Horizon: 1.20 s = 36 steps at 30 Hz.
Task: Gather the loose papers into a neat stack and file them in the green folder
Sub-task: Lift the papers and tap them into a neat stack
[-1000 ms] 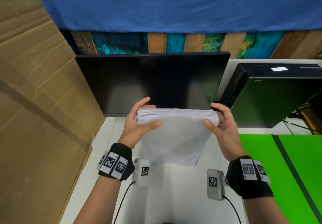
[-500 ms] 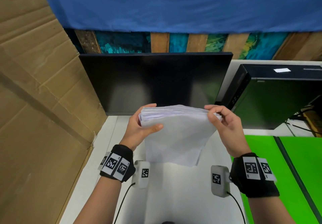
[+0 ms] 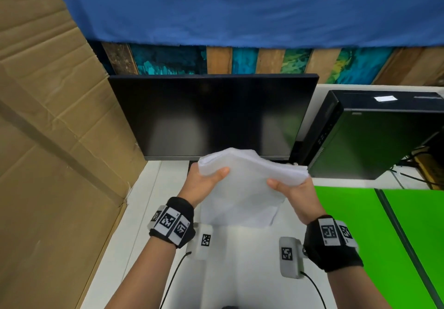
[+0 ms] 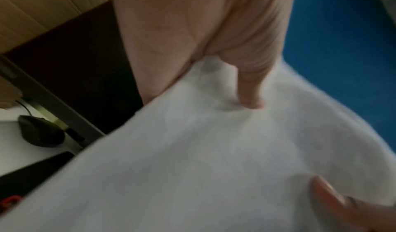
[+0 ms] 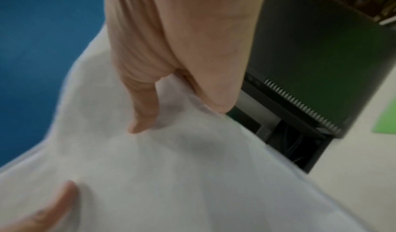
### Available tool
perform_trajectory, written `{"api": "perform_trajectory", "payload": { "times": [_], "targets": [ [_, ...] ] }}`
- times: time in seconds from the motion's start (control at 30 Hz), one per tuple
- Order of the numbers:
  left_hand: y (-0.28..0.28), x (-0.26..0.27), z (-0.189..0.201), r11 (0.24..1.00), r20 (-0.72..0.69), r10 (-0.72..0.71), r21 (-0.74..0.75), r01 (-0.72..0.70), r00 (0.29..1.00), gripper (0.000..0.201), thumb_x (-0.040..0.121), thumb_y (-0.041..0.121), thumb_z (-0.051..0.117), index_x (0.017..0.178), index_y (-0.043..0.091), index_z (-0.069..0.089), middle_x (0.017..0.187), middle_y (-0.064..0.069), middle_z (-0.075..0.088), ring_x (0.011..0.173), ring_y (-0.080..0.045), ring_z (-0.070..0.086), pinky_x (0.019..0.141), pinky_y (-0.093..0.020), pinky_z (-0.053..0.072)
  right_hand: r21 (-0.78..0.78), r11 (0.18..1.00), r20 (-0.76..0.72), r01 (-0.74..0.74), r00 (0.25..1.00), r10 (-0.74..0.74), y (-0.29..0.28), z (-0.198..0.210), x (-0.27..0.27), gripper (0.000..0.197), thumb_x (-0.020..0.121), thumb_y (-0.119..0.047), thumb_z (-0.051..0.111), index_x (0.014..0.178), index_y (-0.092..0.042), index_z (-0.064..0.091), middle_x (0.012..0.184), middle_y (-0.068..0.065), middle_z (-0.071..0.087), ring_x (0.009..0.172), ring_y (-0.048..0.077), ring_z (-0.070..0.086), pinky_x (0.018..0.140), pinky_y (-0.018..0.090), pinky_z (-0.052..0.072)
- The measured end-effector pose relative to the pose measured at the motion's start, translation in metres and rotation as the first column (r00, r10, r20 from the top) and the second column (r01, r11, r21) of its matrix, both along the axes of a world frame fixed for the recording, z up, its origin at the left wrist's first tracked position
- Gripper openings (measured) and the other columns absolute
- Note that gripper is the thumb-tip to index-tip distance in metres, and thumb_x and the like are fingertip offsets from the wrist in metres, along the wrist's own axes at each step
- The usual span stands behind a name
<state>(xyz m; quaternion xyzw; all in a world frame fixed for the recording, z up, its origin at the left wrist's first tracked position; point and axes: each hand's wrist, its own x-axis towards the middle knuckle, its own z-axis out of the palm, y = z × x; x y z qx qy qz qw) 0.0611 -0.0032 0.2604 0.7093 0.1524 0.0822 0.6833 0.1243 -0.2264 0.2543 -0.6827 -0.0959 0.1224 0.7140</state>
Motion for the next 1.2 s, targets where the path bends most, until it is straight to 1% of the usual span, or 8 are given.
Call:
{"api": "perform_trajectory", "payload": {
  "times": [0.17,0.33,0.43,0.57,0.87,0.93,1.07,1.2],
  "targets": [
    [0.003,-0.008,0.04,0.997,0.17,-0.071,0.039,0.066,0.983,0.028,0.079,0.017,0.073,0.102,0.033,0.067,0.097,0.02,0.074,0.094,0.001,0.068,0.084,-0.024,0.056,0.123,0.991,0.216,-0.06,0.976,0.033,-0.011,0.047,0.004,0.024,0.067,-0.006,0.073,0.087,-0.017,0.067,0.086,-0.008,0.07,0.081,0.006,0.066,0.073,0.019,0.053],
    [0.013,-0.011,0.022,0.994,0.103,-0.102,0.058,0.096,0.989,0.05,0.071,0.025,0.079,0.119,0.029,0.064,0.113,0.005,0.072,0.104,-0.018,0.067,0.079,-0.036,0.057,0.048,0.999,0.145,-0.018,0.989,0.011,-0.015,0.025,0.011,0.03,0.075,0.002,0.07,0.101,-0.014,0.066,0.104,-0.004,0.074,0.092,0.009,0.068,0.079,0.023,0.054],
    [0.009,-0.005,0.008,0.999,0.046,-0.054,0.004,0.054,0.998,0.045,0.076,0.011,0.076,0.119,0.019,0.065,0.108,0.003,0.072,0.094,-0.007,0.068,0.071,-0.017,0.053,0.006,0.998,0.111,0.055,0.992,-0.056,-0.011,0.008,0.013,0.024,0.079,0.001,0.069,0.101,-0.009,0.066,0.09,-0.009,0.075,0.08,0.002,0.068,0.071,0.017,0.052],
    [0.003,0.0,0.001,0.999,0.029,-0.05,-0.006,0.05,0.998,0.03,0.086,0.01,0.066,0.116,0.009,0.066,0.104,-0.001,0.071,0.093,-0.009,0.066,0.075,-0.014,0.052,-0.005,0.998,0.109,0.058,0.992,-0.058,-0.006,0.006,0.015,0.013,0.087,0.001,0.06,0.094,-0.009,0.063,0.07,-0.016,0.071,0.065,-0.003,0.063,0.062,0.01,0.049],
    [0.01,-0.006,0.01,0.995,0.201,-0.007,0.097,-0.013,0.98,0.025,0.09,0.004,0.053,0.104,0.019,0.068,0.094,0.014,0.072,0.087,-0.001,0.065,0.072,-0.019,0.053,-0.162,0.984,0.281,0.075,0.959,-0.027,-0.014,0.026,0.013,0.023,0.081,-0.002,0.069,0.095,-0.019,0.064,0.089,-0.004,0.067,0.076,0.004,0.061,0.069,0.017,0.05],
    [0.003,-0.005,0.013,0.98,0.228,0.045,0.181,-0.087,0.973,0.028,0.089,-0.002,0.049,0.096,0.015,0.071,0.088,0.015,0.071,0.084,0.0,0.064,0.074,-0.019,0.049,-0.376,0.911,0.447,0.17,0.894,0.018,-0.012,0.035,0.014,0.016,0.081,-0.01,0.069,0.093,-0.02,0.067,0.091,-0.006,0.069,0.085,0.01,0.063,0.081,0.025,0.049],
    [-0.015,-0.001,0.031,0.952,0.295,0.067,0.267,-0.149,0.953,0.029,0.085,-0.008,0.048,0.091,0.006,0.073,0.087,0.007,0.071,0.082,0.003,0.063,0.078,-0.01,0.045,-0.74,0.51,0.635,0.439,0.705,0.314,-0.001,0.054,0.014,0.007,0.081,-0.033,0.067,0.083,-0.027,0.069,0.079,-0.007,0.071,0.094,0.019,0.067,0.108,0.041,0.023],
    [-0.023,-0.001,0.054,0.92,0.339,-0.064,0.385,-0.076,0.939,0.024,0.083,-0.002,0.057,0.093,0.014,0.073,0.088,0.011,0.072,0.084,0.003,0.065,0.071,-0.007,0.045,-0.811,0.47,0.54,0.348,0.753,0.375,0.008,0.066,0.009,0.022,0.089,-0.027,0.056,0.069,-0.021,0.048,0.058,-0.004,0.046,0.072,0.036,0.058,0.063,0.034,0.04]
  ]
}}
